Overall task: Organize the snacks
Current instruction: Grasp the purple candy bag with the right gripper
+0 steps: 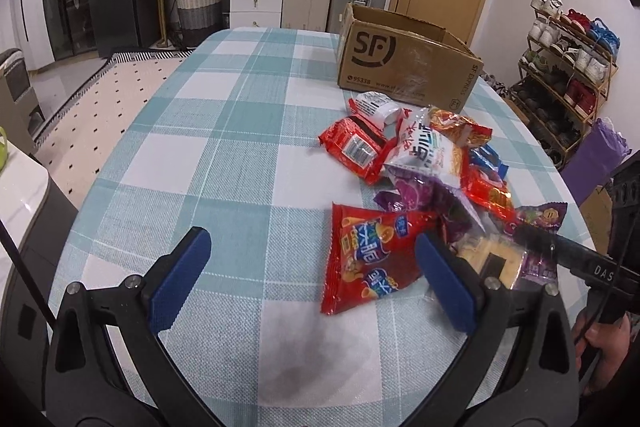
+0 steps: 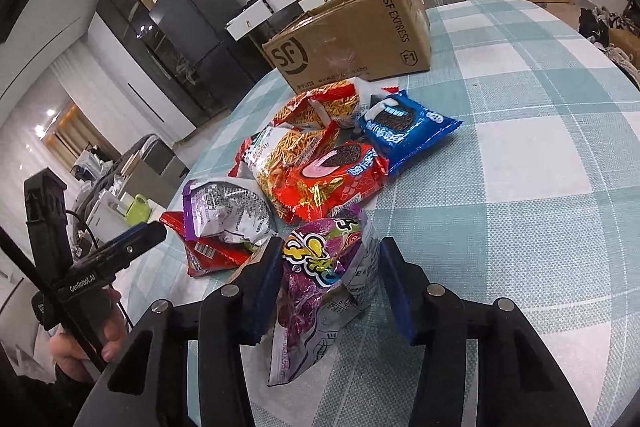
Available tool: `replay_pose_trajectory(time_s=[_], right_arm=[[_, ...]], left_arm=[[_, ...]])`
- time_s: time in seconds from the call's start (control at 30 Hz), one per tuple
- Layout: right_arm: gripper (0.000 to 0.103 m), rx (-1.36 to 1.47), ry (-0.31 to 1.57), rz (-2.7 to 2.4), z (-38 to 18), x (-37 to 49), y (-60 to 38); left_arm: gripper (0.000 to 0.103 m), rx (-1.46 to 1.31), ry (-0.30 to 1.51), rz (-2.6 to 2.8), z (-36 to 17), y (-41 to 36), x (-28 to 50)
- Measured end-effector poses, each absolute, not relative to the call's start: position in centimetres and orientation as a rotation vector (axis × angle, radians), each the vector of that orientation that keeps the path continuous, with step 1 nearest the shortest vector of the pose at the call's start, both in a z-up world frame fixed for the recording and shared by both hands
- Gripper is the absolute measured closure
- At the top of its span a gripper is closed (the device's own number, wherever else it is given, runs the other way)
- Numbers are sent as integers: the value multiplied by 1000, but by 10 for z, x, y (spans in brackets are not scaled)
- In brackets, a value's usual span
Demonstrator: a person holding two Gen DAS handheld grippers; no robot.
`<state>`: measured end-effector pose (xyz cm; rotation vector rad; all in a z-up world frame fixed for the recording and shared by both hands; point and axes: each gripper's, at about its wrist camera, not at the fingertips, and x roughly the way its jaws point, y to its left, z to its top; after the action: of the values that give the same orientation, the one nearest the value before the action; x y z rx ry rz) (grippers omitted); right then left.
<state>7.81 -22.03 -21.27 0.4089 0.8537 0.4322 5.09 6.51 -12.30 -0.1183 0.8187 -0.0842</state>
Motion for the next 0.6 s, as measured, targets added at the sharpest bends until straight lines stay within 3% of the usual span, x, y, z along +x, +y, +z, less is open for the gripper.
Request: replay_pose_trajectory(time_s=[0.6], right_arm=[[53, 391, 835, 366, -210, 58, -238]], left_arm=[[1, -179, 918, -57, -128, 59, 45]])
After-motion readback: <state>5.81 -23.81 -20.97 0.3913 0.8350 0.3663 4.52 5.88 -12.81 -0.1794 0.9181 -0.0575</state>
